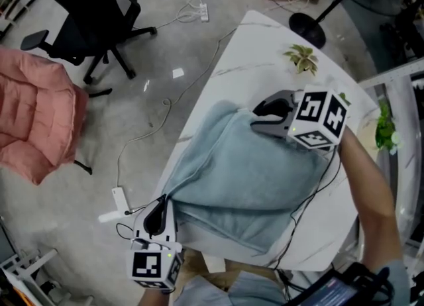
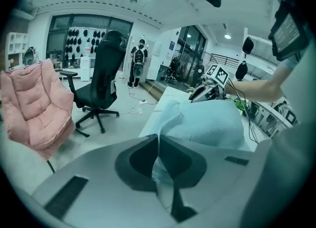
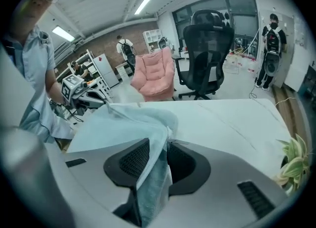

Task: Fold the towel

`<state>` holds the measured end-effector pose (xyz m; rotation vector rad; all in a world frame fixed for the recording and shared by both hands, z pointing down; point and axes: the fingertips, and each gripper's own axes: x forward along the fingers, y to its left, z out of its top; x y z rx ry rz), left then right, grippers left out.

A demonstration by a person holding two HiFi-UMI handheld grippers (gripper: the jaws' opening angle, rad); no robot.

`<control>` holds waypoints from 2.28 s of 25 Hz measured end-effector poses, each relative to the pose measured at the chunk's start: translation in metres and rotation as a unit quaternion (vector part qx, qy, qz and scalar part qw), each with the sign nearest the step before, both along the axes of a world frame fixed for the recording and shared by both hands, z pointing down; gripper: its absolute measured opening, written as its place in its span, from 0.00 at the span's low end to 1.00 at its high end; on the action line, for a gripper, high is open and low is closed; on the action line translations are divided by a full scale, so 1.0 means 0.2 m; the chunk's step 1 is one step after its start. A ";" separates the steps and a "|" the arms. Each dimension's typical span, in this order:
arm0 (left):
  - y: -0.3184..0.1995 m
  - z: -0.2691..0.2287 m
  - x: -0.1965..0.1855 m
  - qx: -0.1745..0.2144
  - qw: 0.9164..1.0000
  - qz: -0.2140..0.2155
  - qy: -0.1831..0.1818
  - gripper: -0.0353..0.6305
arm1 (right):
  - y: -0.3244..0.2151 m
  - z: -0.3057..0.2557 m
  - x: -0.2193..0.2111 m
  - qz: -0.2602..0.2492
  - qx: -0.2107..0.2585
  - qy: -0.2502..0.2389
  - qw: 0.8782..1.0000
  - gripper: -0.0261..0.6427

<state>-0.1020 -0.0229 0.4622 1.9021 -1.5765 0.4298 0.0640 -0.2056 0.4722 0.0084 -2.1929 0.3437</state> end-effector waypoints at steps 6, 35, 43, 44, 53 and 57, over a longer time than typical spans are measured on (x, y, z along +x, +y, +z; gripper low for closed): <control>0.00 -0.01 -0.01 0.002 1.000 0.000 -0.005 0.08 | -0.04 0.08 -0.01 0.008 0.015 0.011 1.000 0.14; 0.07 -0.04 -0.02 0.018 1.000 -0.004 0.006 0.08 | -0.10 -0.03 -0.06 0.019 0.141 -0.014 0.990 0.10; 0.07 -0.03 -0.02 0.007 1.000 -0.003 0.014 0.08 | -0.11 -0.11 -0.06 0.019 0.170 -0.041 0.984 0.10; 0.07 -0.04 -0.02 0.007 1.000 -0.004 0.015 0.08 | -0.11 -0.10 -0.07 0.017 0.172 -0.037 0.984 0.10; 0.06 -0.06 -0.06 0.006 1.000 -0.020 0.007 0.07 | -0.13 -0.19 -0.13 0.009 0.196 -0.080 0.977 0.10; 0.06 -0.07 -0.04 0.006 1.000 -0.013 0.014 0.08 | -0.14 -0.18 -0.10 -0.004 0.212 -0.065 0.975 0.11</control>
